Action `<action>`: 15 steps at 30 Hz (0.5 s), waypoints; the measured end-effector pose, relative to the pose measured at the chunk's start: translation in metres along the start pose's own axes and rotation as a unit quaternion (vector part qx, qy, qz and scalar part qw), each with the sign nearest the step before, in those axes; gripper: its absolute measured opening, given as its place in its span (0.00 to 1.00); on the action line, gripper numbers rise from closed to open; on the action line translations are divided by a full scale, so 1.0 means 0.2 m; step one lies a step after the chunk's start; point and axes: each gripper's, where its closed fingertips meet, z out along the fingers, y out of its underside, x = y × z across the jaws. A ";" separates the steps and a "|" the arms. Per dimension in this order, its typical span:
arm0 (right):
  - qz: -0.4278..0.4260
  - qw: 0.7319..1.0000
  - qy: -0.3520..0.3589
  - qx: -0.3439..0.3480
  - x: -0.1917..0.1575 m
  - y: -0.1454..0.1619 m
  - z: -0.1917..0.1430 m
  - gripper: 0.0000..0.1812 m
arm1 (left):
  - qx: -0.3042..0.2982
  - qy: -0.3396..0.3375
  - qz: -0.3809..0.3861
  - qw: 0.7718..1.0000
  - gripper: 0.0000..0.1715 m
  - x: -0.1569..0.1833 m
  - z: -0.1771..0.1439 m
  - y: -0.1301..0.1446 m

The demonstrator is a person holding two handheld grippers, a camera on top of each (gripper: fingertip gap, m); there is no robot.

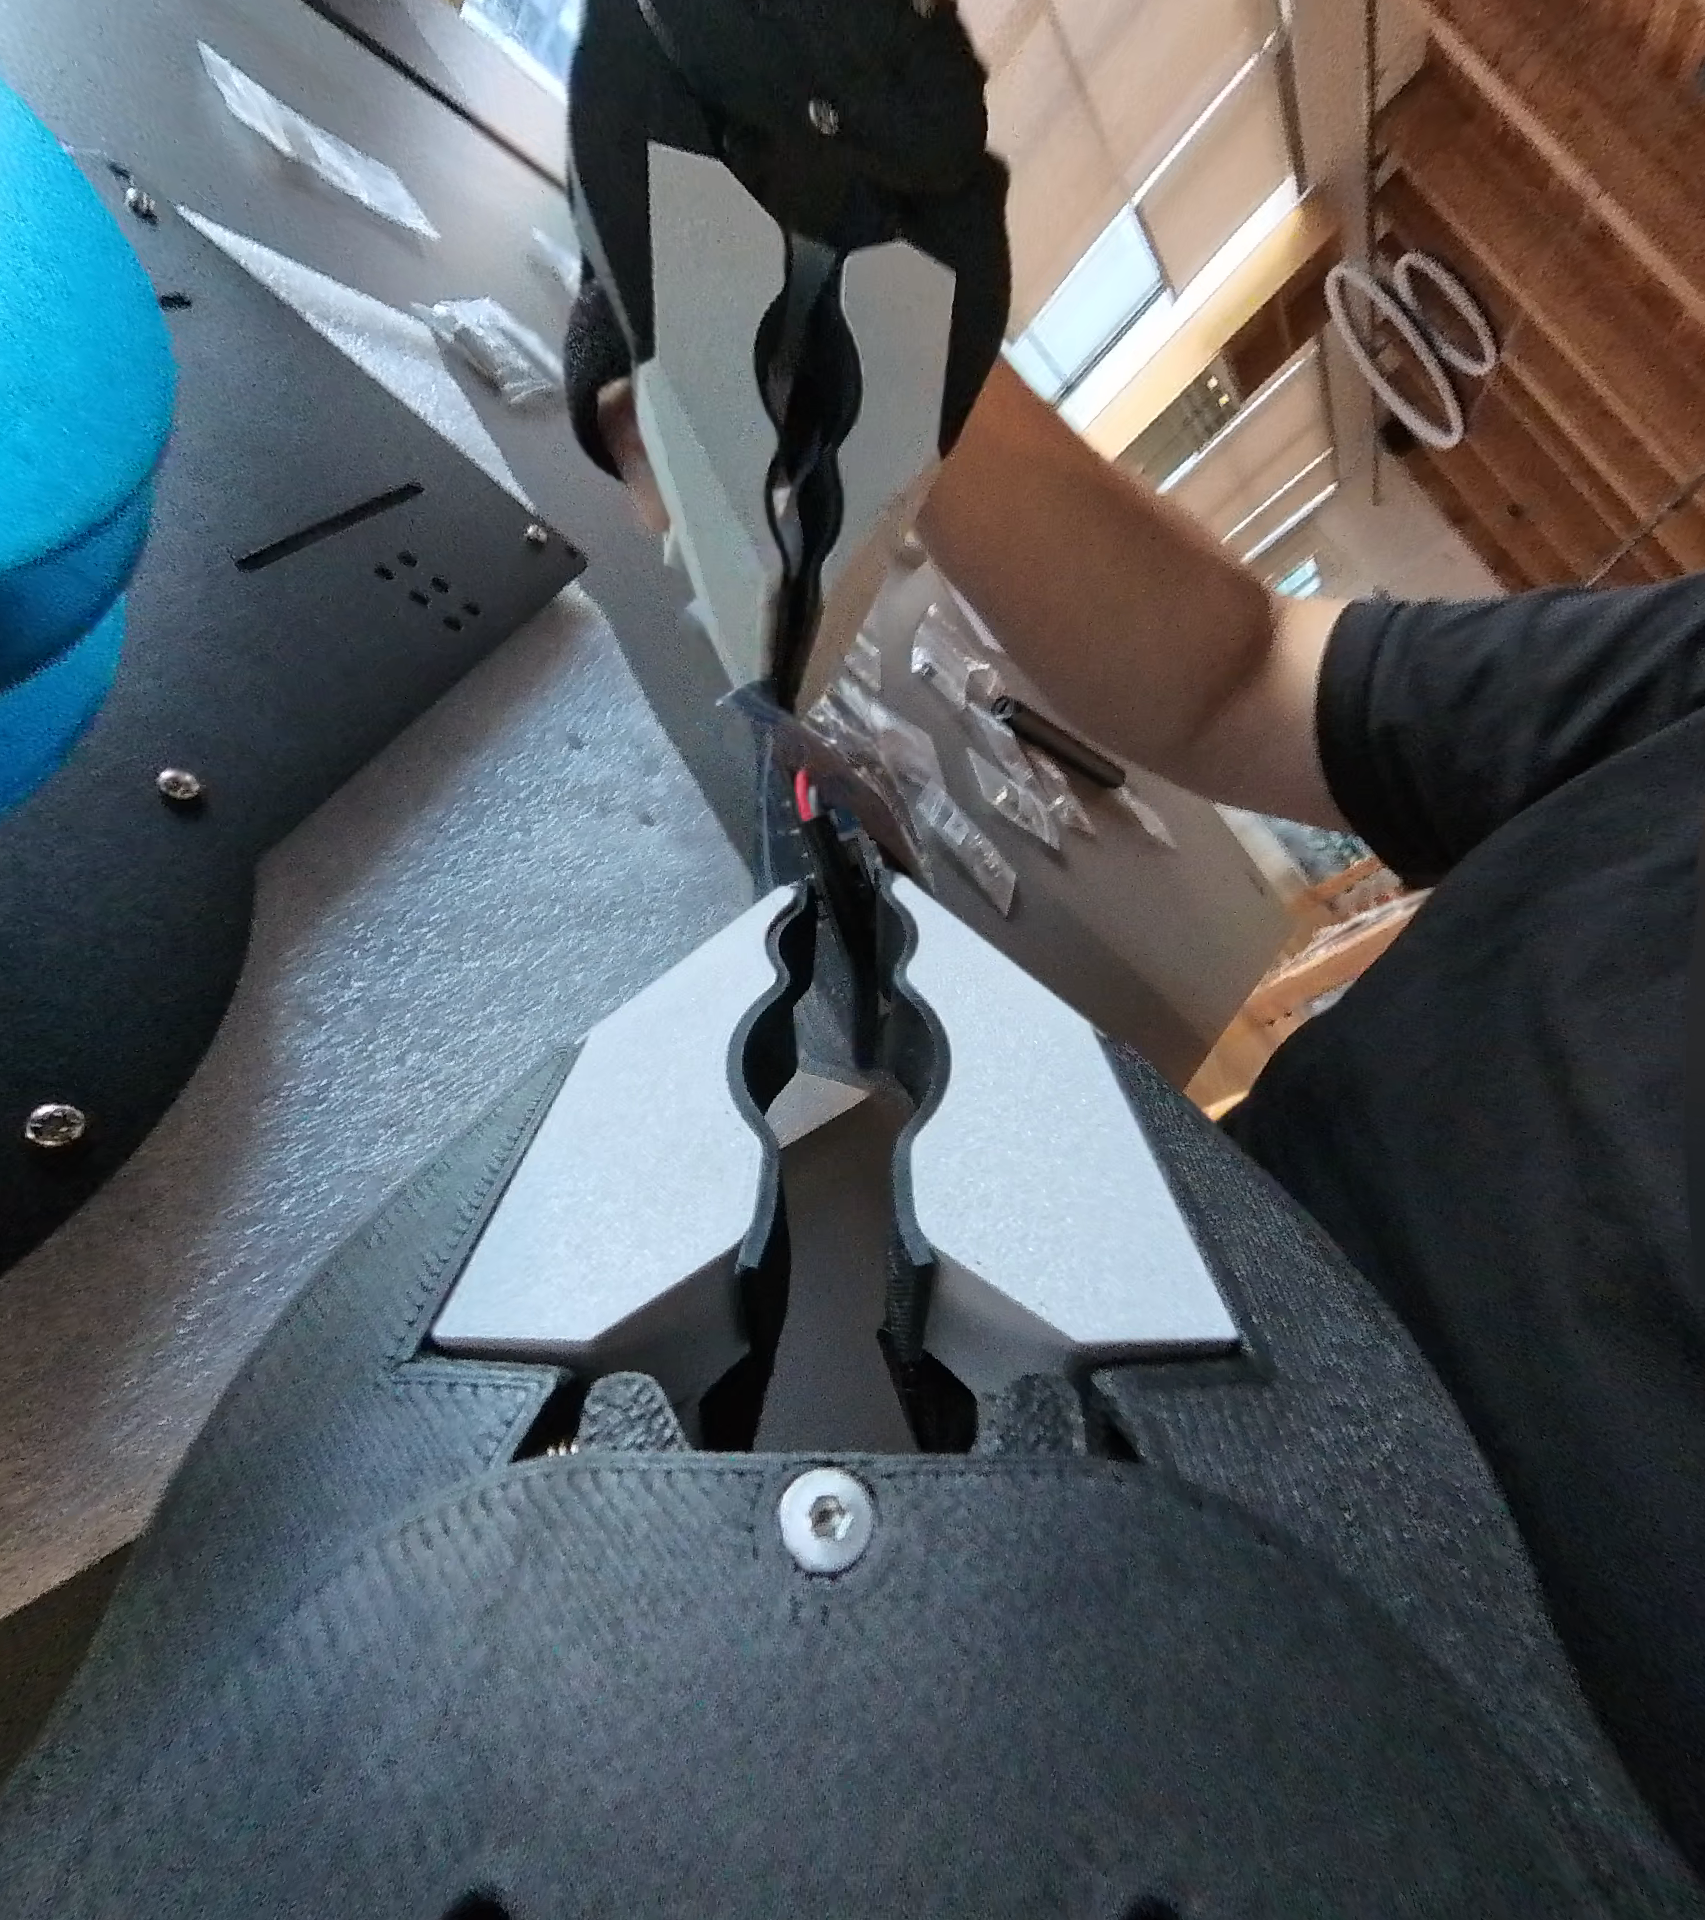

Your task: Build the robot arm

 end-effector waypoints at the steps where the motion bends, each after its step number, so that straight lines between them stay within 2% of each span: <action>1: -0.009 1.000 0.006 0.014 0.00 -0.02 -0.01 0.00 | 0.012 0.003 -0.004 1.000 0.05 0.00 -0.01 -0.02; 6: -0.004 1.000 0.006 0.014 -0.01 -0.01 -0.02 0.00 | 0.000 0.014 -0.018 1.000 0.06 0.00 0.01 -0.01; 11: 0.010 0.999 0.042 0.011 0.04 0.00 -0.02 0.01 | -0.006 -0.002 -0.034 0.999 0.05 -0.03 0.02 -0.01; 12: 0.015 0.997 0.071 0.017 0.08 0.00 -0.03 0.03 | -0.008 -0.012 -0.039 0.999 0.05 -0.05 0.02 0.00; 14: 0.030 0.987 0.146 0.054 0.15 -0.04 -0.10 0.21 | -0.012 -0.029 -0.059 0.998 0.05 -0.08 0.02 0.01; 15: 0.044 0.980 0.179 0.074 0.15 -0.05 -0.15 0.25 | -0.009 -0.031 -0.075 0.997 0.05 -0.09 0.02 0.01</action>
